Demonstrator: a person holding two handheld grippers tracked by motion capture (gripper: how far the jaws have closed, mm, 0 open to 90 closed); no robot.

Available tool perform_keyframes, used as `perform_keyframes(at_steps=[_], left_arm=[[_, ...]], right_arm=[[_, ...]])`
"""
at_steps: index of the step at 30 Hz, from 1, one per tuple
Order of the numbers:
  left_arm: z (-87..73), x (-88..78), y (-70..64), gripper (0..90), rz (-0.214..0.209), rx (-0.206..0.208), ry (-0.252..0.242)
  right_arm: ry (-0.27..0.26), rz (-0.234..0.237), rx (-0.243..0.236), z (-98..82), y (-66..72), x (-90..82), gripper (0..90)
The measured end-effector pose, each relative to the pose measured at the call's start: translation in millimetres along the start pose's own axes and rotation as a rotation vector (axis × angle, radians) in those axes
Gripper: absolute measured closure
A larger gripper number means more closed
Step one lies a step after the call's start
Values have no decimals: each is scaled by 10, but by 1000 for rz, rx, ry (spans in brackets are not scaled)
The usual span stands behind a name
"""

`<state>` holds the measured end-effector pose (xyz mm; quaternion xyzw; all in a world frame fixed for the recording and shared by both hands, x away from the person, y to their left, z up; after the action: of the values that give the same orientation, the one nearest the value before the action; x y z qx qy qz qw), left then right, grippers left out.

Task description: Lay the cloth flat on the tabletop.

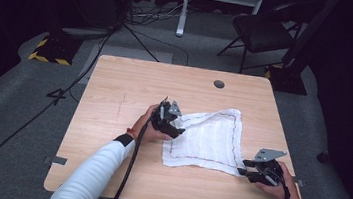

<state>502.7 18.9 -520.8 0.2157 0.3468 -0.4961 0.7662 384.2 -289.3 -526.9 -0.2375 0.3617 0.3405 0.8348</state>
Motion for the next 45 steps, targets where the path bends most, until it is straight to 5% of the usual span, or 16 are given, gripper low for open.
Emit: perform_keyframes(at_steps=[5, 8, 13, 20, 24, 31, 38, 42, 45], left_arm=[[-2, 117, 100, 512, -12, 38, 33], [24, 91, 192, 686, -12, 10, -10], [42, 17, 457, 776, 40, -75, -66], [115, 32, 794, 733, 148, -185, -90], [162, 55, 905, 449, 201, -295, -116], [98, -21, 716, 245, 124, -246, -77], [-73, -273, 259, 211, 18, -133, -78], [-208, -410, 91, 213, 20, -109, -50], [-278, -463, 92, 217, 26, -118, -60]], right_arm=[[-48, 11, 0, 34, 21, -24, 577], [-71, 16, 0, 51, 31, -13, 586], [-56, 20, -7, 29, 47, 76, 600], [-58, 18, 2, 26, 30, 82, 585], [-58, 11, 15, 22, 10, 89, 558], [-70, -14, 37, 18, -49, 59, 530], [-115, -26, 76, 85, -103, -7, 520], [-141, -1, 66, 195, -12, -13, 505], [-158, 30, 29, 329, 140, 33, 505]])
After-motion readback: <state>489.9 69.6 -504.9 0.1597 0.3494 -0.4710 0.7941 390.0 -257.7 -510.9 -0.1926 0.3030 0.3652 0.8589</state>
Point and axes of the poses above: each handheld gripper's, and its own axes: x roughly forward along the jaws, z roughly out of its top, y roughly to its left, the point moved 6 cm from there along x, roughly forward along the jaws, and after that the axes turned 8 degrees about -z, right-handed, at the moved point
